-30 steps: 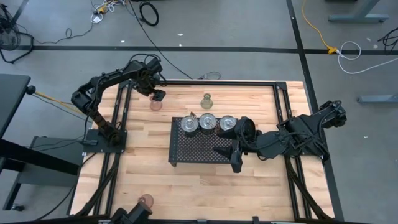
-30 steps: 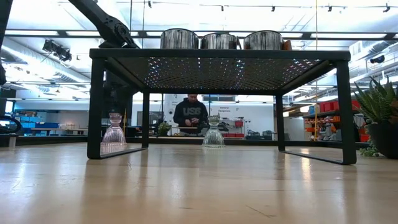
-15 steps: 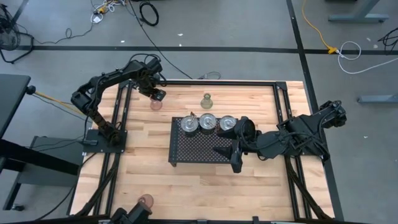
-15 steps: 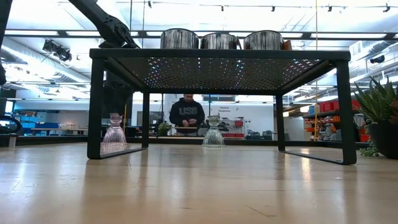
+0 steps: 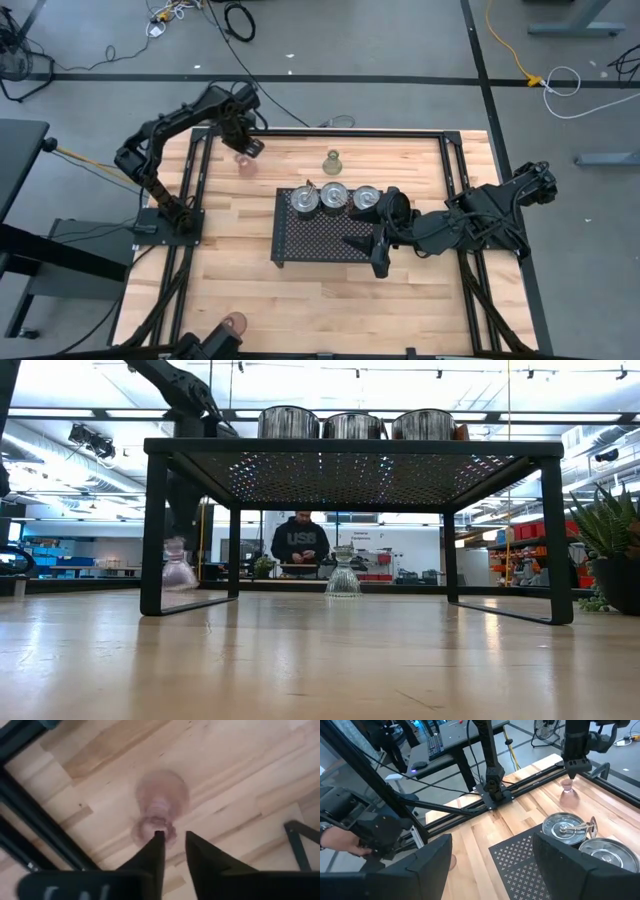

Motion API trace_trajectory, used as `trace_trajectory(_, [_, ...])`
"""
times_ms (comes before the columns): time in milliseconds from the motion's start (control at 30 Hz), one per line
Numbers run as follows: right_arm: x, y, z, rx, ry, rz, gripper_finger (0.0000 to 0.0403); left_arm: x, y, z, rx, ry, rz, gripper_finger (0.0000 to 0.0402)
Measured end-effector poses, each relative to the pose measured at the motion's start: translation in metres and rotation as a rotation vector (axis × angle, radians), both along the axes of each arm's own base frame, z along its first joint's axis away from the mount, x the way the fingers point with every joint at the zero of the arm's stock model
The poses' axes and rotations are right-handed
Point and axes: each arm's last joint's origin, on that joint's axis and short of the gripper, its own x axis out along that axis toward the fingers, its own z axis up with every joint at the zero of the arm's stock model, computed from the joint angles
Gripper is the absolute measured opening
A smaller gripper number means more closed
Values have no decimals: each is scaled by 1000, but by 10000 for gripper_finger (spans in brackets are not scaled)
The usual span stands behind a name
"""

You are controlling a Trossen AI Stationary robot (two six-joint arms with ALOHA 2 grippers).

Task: Pick & Place candle stick holders
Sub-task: Put the top pink glass candle holder on the shelf

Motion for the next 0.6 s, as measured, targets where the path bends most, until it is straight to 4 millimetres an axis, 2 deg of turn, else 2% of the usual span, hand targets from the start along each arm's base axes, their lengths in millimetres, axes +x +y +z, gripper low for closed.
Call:
trace_trajectory(167, [0,0,0,0,0,0,274,1,2,8,24,2,-35,22])
trace_trajectory(300, [0,0,0,-6,1,2,274,0,1,8,17,9,-22,15])
trace_trajectory(433, [0,0,0,-8,2,3,274,0,1,8,11,15,-34,41])
trace_trajectory(600, [0,0,0,-8,4,7,274,-2,0,8,25,55,-73,121])
